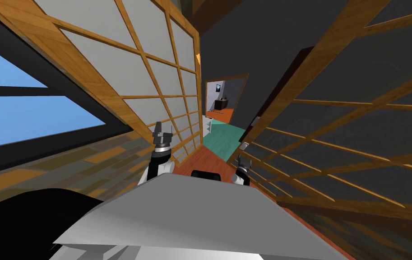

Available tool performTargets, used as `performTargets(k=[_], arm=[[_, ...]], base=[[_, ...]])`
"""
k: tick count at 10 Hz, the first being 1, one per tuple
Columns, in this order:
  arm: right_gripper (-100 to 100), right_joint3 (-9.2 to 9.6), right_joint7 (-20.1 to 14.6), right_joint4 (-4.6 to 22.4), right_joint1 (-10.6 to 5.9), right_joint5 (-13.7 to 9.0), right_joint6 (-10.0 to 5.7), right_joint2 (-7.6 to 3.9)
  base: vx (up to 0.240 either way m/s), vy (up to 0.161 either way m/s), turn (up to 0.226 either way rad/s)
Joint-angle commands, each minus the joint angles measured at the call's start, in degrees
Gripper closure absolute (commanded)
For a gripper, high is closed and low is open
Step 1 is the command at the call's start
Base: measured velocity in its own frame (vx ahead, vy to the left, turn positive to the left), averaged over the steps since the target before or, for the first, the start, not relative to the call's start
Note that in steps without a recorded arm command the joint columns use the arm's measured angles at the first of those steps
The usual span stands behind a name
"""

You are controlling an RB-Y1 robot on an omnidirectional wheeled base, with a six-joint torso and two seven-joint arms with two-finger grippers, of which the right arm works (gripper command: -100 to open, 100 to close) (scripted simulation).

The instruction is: Pull the door open

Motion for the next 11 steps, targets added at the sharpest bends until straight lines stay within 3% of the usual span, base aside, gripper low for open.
performTargets(k=[1,4,5,6,9,11], arm=[[-100,0.07,-1.9,2.1,-0.5,-1.5,-0.62,-0.06],[-100,0.23,-4.3,5.2,-1.39,-3.1,-1.59,-0.16],[-100,0.16,-3.6,3.9,-0.86,-2.9,-1.15,-0.13],[-100,0.34,-5.4,4.6,-0.33,-2.9,-1.44,-1.32],[-100,0.58,-7.6,5.4,0.42,-2.9,-1.79,-2.91],[-100,0.89,-10.4,6.4,1.35,-2.9,-2.23,-4.9]], base=[[0.084,-0.07,0.189],[0.094,-0.086,0.145],[0.029,-0.035,0.019],[0.113,-0.015,0.0],[0.136,0.005,0.003],[0.14,0.016,0.003]])
